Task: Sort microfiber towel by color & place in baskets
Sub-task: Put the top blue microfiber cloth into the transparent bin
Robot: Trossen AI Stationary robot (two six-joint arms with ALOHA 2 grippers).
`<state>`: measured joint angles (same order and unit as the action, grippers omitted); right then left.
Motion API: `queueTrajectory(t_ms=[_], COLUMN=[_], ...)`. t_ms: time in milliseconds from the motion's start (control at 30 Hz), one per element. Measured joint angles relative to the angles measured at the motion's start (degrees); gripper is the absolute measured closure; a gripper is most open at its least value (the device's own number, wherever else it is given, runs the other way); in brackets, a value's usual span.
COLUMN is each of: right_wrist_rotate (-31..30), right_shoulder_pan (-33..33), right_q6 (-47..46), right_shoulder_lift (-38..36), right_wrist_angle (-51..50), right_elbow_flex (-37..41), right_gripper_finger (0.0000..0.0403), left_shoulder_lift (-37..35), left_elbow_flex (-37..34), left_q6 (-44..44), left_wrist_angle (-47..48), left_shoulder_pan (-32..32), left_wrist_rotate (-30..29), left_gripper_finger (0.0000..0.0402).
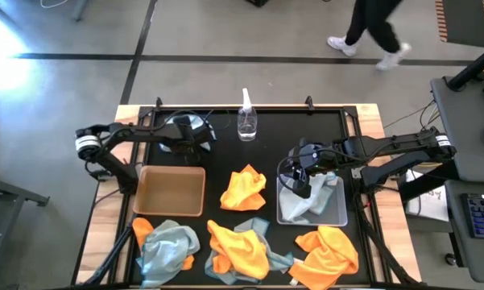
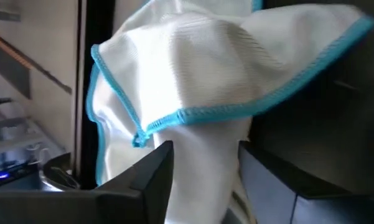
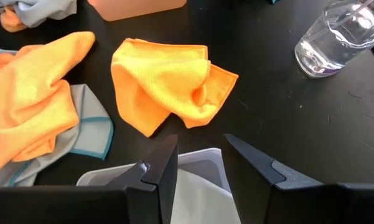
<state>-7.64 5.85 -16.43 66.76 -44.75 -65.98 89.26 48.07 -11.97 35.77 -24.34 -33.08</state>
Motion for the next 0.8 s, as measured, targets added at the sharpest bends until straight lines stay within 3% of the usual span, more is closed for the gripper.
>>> queueTrajectory(t_ms=[300,500,800], right_wrist_rotate=[0.02,0.02,0.02], right_shoulder_pan=[0.00,0.00,0.00], right_q6=[-0.02,-0.04,-0.04], right_shoulder_lift=[0.00,0.00,0.00], right_wrist_angle=[-0.04,-0.04,-0.03], right_elbow_flex=[0.02,0.02,0.06], right_gripper_finger=[0.0284,0.0284,0.0284], left_shoulder_lift=[3.41,3.88,1.56], left_elbow_flex=[0.00,0.00,0.00], left_q6=[-8.62,-14.69,-17.57], left_wrist_angle=[-2.18,-3.22,-3.22], left_shoulder_pan=[-0.48,-0.56,-0.82], left_wrist_rotate=[-4.35,-11.45,-13.57], left_gripper_finger=[0.0215,0.0217,0.0217])
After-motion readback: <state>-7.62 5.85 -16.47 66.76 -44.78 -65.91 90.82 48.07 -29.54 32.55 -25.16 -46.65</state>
